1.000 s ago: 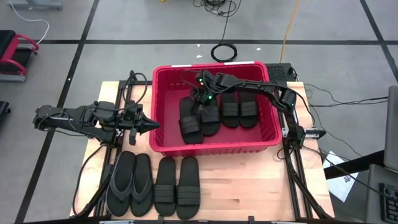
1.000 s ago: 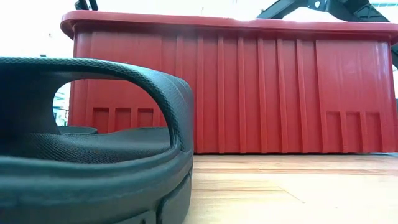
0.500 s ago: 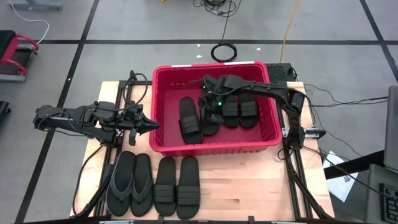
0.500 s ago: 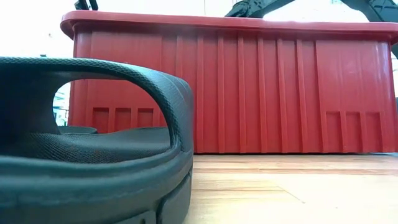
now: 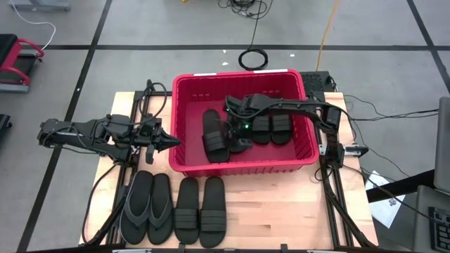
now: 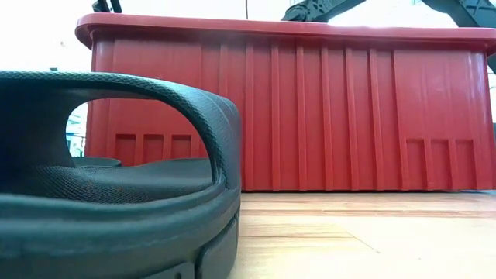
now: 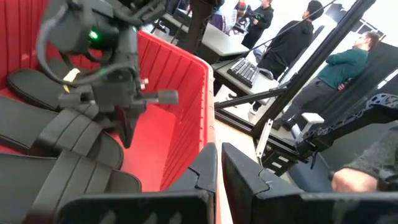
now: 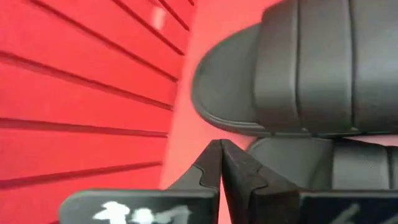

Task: Pick and place slides into bin
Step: Put the black slide into the red bin

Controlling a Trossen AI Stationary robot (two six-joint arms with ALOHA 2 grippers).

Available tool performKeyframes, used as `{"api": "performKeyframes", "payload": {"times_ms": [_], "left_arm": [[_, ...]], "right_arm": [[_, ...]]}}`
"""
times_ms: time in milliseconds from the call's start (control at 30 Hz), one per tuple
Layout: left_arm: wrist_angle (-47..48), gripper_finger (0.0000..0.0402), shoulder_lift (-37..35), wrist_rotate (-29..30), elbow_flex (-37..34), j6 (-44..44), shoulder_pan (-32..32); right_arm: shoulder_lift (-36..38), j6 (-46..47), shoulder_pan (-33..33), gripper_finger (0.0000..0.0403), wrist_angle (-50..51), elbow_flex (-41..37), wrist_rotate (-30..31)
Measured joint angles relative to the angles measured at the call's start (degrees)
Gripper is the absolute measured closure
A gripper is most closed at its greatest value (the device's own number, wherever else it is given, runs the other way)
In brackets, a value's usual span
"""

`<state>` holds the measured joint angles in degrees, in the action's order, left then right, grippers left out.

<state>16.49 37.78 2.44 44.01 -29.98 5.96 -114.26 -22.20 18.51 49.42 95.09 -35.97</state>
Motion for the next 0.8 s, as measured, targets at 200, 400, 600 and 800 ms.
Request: {"api": "performKeyframes", "payload": {"times_ms": [200, 400, 600, 800], "left_arm": [[0.0, 0.0382, 0.0, 0.0, 0.0, -0.1, 0.0], [0.0, 0.0382, 0.0, -0.6, 0.0, -0.2, 0.0], [0.0, 0.0382, 0.0, -2.5, 0.0, -0.9, 0.0], [1.1, 0.0382, -0.2, -2.6, 0.0, -2.7, 0.0]], "right_arm": [[0.0, 0.9, -1.9, 0.0403, -5.4, -2.4, 7.9], [0.0, 2.9, -2.9, 0.0403, -8.7, -2.4, 12.4], [-1.7, 4.3, -2.9, 0.0403, -11.3, -2.5, 13.7], [-3.8, 8.8, -2.8, 0.0403, -22.0, -2.4, 13.2]]}}
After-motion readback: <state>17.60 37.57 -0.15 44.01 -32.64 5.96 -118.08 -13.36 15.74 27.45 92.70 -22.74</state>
